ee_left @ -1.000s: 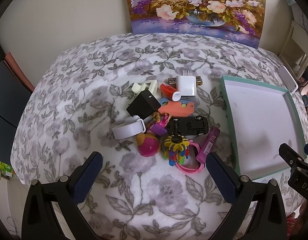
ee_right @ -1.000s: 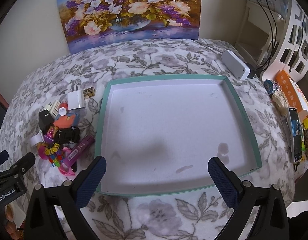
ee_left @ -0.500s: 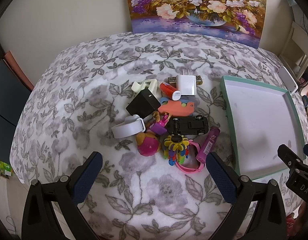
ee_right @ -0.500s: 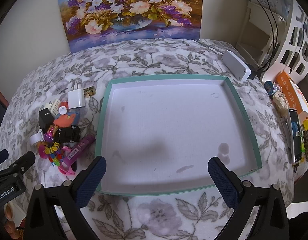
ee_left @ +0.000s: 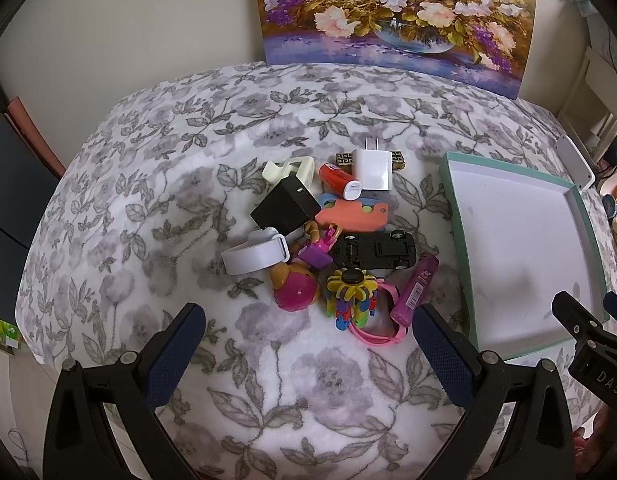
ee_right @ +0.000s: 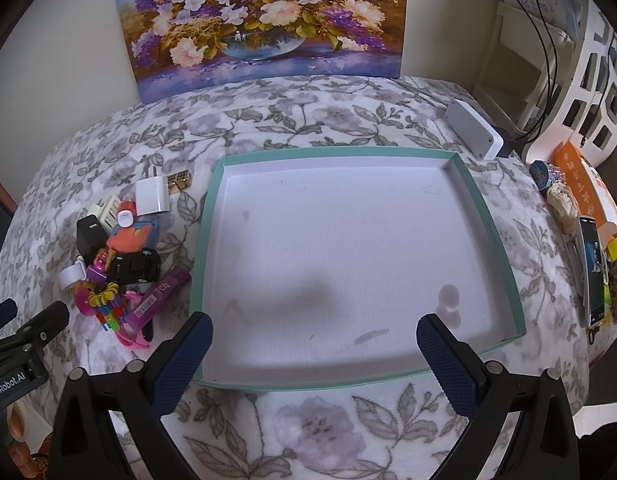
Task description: Organize rigid objects
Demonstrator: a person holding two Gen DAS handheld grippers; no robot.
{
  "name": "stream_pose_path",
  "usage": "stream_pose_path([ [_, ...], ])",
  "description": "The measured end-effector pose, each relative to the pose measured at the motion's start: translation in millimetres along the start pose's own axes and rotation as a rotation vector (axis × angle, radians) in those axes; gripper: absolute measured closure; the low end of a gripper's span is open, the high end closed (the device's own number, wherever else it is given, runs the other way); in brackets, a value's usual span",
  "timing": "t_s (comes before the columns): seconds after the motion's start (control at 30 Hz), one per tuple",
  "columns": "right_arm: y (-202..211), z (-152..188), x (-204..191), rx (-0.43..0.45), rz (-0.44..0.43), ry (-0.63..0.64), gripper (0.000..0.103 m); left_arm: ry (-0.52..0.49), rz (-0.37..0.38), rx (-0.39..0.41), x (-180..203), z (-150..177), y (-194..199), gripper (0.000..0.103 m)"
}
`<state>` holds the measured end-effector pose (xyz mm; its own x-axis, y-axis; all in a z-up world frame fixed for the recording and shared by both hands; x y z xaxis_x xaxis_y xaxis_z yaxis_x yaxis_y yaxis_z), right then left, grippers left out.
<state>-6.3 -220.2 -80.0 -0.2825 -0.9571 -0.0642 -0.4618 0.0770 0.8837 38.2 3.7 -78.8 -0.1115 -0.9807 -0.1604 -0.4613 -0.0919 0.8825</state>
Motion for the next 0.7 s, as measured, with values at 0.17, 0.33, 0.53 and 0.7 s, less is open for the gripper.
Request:
stream_pose_path([
  [0.17,0.2,-0.3,-1.1,-0.001,0.001,0.002,0.000,0.002,0.005,-0.002,1.5,-0.2,0.1,0.000],
  [0.33,-0.1,0.0,-1.5,0.000,0.001,0.002,0.000,0.003,0.006,-0.002,1.8,-0.1,0.1,0.000],
  [0.53,-0.4,0.5,-2.3,-0.002,0.002,0.004,0.000,0.016,0.030,-0.016,2.5,-0.3,-1.2,0.000],
  [0.7,0.7,0.4,-6.2,0.004,-0.006,0.012,0.000,0.046,0.021,-0.031,-5.3,-7.1,-1.1,0.000],
])
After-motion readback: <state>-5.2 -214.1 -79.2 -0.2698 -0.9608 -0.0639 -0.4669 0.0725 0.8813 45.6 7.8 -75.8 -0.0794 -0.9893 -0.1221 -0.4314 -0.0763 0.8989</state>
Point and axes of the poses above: each gripper's, at about its wrist camera, not at the fingertips, and y roughly against the way its jaws point, x to its right, z to its underside, the point moved 8 cm from there along -y, roughly the way its jaws point, and after that the axes turned 5 degrees about -z, right-handed, at the moved point
